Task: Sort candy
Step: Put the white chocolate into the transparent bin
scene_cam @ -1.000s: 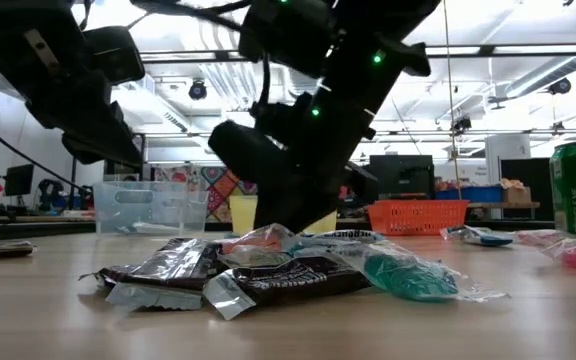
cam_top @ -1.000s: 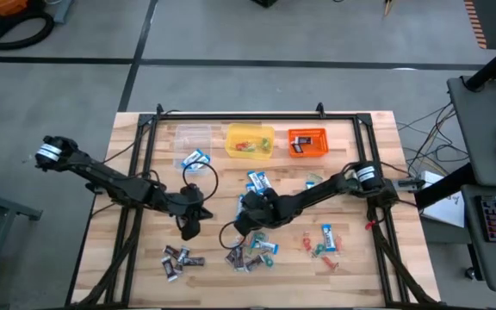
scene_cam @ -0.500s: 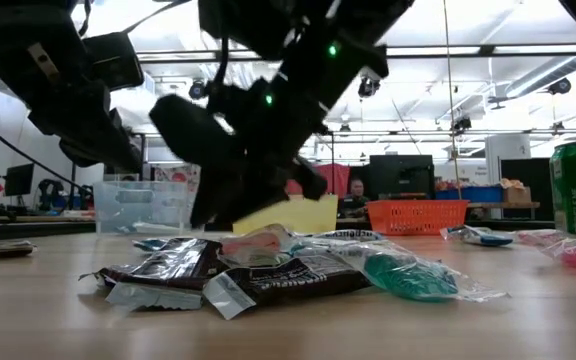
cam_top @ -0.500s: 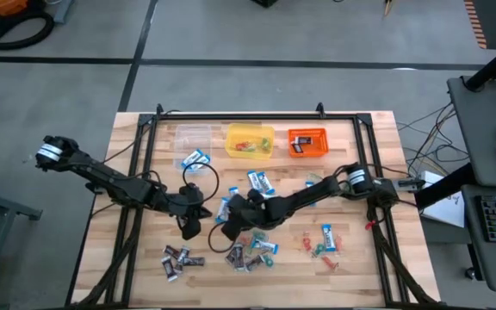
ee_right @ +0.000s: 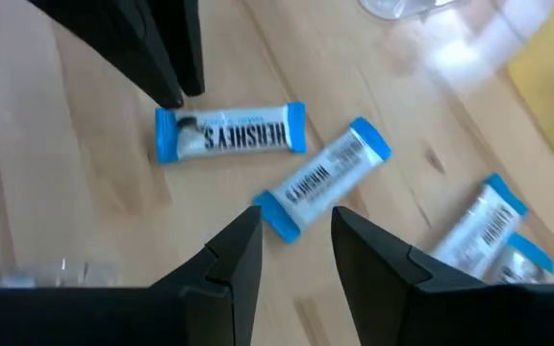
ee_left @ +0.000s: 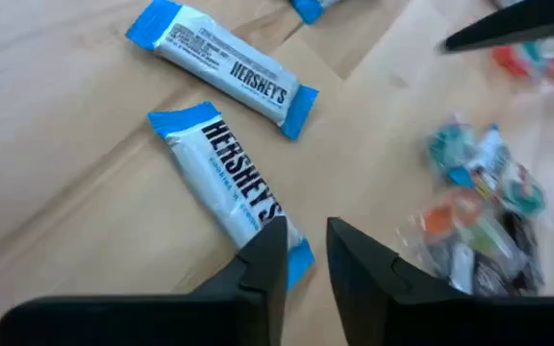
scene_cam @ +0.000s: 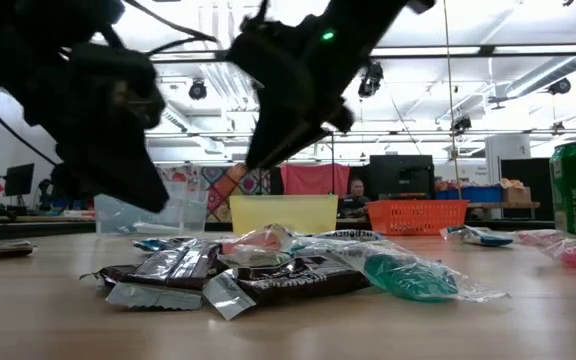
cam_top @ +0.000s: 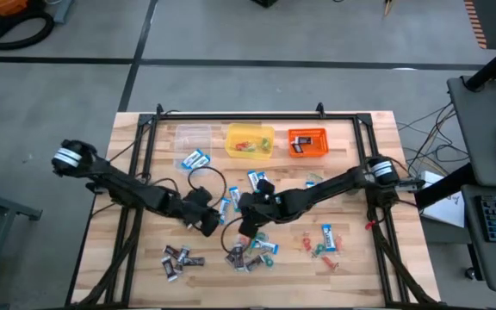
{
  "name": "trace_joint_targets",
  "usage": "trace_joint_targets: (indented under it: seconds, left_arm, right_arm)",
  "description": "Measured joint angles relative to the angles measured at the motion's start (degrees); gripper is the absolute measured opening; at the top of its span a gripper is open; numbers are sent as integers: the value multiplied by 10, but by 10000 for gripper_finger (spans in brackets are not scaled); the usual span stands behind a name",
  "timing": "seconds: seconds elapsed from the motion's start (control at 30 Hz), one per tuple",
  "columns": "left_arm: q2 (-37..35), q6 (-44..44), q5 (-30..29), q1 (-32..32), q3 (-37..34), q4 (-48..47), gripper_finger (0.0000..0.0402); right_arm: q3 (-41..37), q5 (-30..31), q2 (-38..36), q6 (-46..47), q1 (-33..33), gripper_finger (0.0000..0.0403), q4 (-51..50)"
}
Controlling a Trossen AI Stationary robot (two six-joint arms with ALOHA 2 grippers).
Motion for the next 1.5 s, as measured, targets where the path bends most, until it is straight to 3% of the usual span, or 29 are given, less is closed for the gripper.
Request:
trace_joint_targets:
  seconds: [0.17, 0.43, 0.63, 0.83, 1.03, 1.3, 1.5]
  left_arm:
    - [67, -2, -20, 1, 65, -56, 88]
    - [149, -24, -63, 2, 152, -184, 125]
    - [190, -26, -85, 3, 210, -276, 173]
    - [228, -32, -110, 4, 233, -291, 191]
    - [237, -52, -110, 4, 231, -299, 155]
    - [216, -40, -101, -3, 229, -310, 19]
    - [156, -6, -63, -17, 225, -331, 9]
  right_arm:
    - [-67, 10, -48, 16, 3, 118, 14]
    - [-170, 11, -86, 40, 8, 118, 129]
    - [-200, 10, -95, 39, 7, 118, 190]
    - [-208, 10, -103, 23, 0, 118, 199]
    - [-207, 9, -103, 8, 1, 118, 202]
    - [-207, 8, -103, 2, 1, 118, 201]
    - [-208, 8, -103, 1, 1, 118, 200]
